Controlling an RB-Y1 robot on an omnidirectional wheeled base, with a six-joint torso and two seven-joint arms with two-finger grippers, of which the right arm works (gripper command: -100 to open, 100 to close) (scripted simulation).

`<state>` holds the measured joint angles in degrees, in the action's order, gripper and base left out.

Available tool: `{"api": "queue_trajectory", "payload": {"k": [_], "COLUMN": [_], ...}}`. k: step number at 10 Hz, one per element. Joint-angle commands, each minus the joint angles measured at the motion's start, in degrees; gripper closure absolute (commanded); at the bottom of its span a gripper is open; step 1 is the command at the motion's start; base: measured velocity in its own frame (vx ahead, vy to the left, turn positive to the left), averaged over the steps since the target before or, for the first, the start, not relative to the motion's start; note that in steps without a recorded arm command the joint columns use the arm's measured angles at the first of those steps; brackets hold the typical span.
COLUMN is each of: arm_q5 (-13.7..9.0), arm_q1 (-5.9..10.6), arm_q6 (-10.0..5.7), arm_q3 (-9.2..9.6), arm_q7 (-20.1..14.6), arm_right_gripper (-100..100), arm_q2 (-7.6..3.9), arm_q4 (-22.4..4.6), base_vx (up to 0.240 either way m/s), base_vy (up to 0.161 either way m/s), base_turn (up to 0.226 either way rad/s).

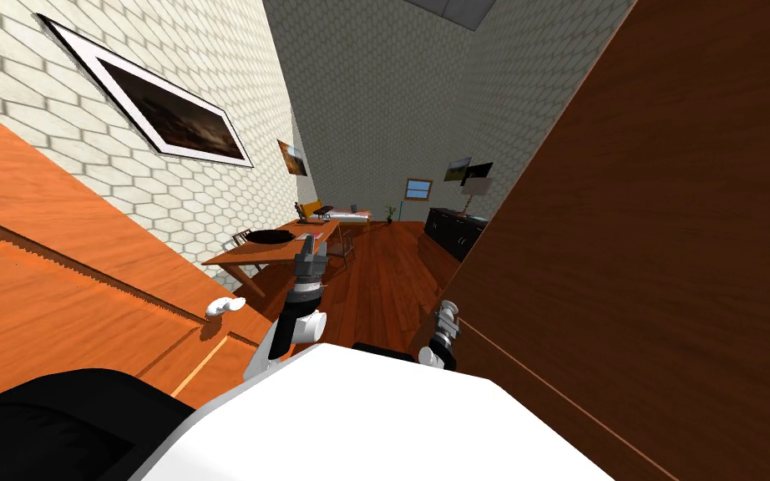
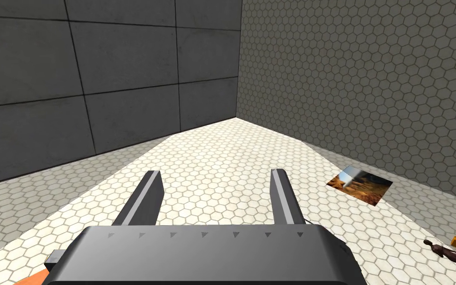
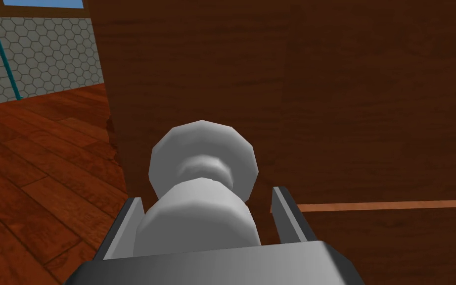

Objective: Push the door open

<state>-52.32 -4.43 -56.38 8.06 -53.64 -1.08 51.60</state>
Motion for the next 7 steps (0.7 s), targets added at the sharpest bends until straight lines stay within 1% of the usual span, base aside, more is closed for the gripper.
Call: {"api": "queue_trajectory", "payload": {"k": [1,4,5,6,7], "arm_q5": [-0.72,-1.49,-1.62,-1.47,-2.35], "arm_q1": [-0.64,-0.46,-0.44,-0.7,-0.81], "arm_q6": [-0.62,-0.98,-1.03,-0.43,-0.93], "arm_q3": [-1.7,-3.22,-3.47,-3.0,-4.17], "arm_q7": [0.68,1.02,1.07,1.31,1.55], "arm_right_gripper": [100,100,100,100,100], "arm_q2": [0.05,1.09,1.29,1.34,-0.15], "arm_q4": [1.07,0.95,0.93,1.42,1.58], "base_vx": [0.18,0.192,0.193,0.088,0.166], "base_vy": [0.009,-0.016,0.035,0.023,-0.013], "base_turn": [-0.064,-0.063,-0.053,-0.033,-0.031]}}
